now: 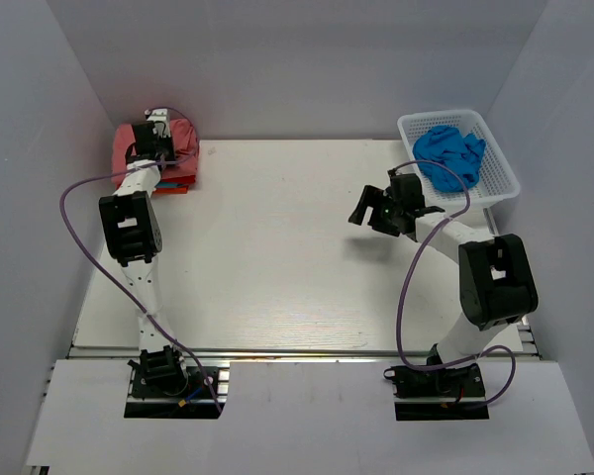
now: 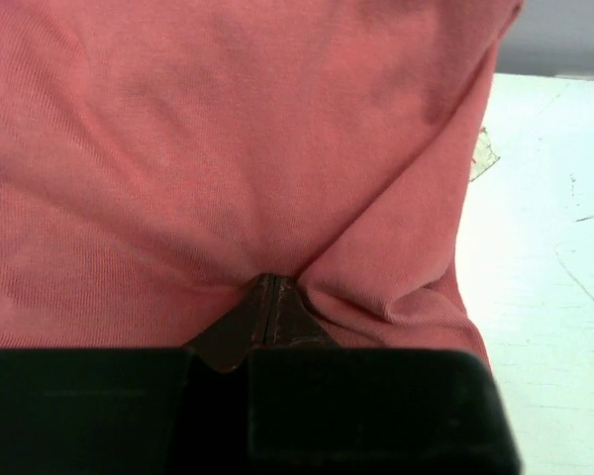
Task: Fold and stack the t-shirts
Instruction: Put the neatly folded tshirt into the corner of the board with the left arm
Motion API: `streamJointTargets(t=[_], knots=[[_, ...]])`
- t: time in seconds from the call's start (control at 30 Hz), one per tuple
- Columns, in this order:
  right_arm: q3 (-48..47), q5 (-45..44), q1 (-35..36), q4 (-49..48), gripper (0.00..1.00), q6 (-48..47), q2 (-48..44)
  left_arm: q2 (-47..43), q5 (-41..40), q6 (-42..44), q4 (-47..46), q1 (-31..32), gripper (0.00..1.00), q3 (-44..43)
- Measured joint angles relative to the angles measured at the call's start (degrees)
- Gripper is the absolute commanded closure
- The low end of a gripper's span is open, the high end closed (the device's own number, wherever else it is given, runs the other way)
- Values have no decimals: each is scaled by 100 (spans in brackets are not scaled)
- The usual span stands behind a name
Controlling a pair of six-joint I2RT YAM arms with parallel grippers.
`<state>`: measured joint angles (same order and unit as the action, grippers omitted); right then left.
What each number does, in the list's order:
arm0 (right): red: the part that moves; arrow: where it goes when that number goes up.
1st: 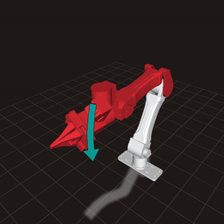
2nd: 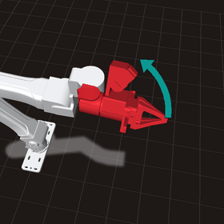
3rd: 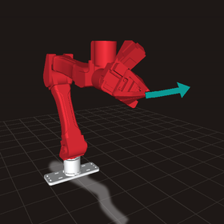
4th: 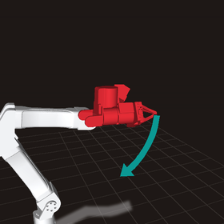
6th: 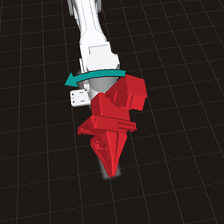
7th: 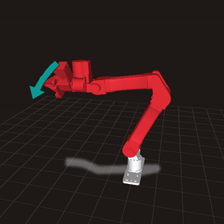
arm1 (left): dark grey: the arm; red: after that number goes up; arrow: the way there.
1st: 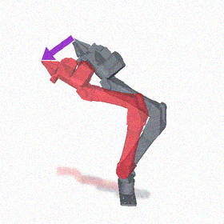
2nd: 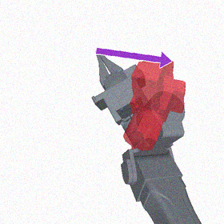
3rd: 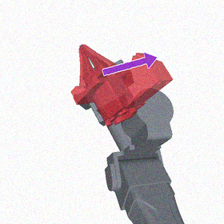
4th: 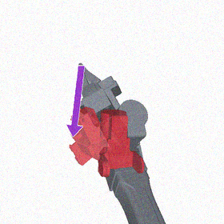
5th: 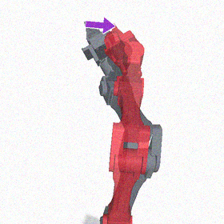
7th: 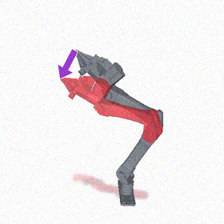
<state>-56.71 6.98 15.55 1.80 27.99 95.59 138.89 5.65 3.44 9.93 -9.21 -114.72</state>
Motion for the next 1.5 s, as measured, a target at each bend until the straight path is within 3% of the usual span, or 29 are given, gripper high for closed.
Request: streamJointTargets(t=[0.07,0.13,0.23,0.27,0.5,0.63,0.87,1.17,1.27,1.5], knots=[[-39,52,0,4,10,-9,59,-2,33,-4,-96,0,95,28],[-59,101,0,13,10,-24,70,-4,61,-7,-116,0,84,37],[-87,157,11,13,10,-63,70,-15,160,-17,-42,-7,2,-33],[-94,184,11,13,10,-85,66,-26,240,-79,2,-7,0,-85],[-116,361,24,20,10,-181,-101,-621,127,-269,542,31,0,-140],[-129,380,33,55,10,-258,-367,-1582,321,-328,767,26,0,186],[94,254,31,140,10,-304,-1342,-4061,905,-828,719,289,0,1832],[780,129,31,184,10,-302,-2452,-6728,929,-1875,538,1574,0,5810],[787,68,28,240,10,-302,-2535,-7145,516,-2009,1023,1993,0,5952],[964,302,26,181,10,-319,-2562,-7681,-341,-2092,1252,2229,0,5801]])
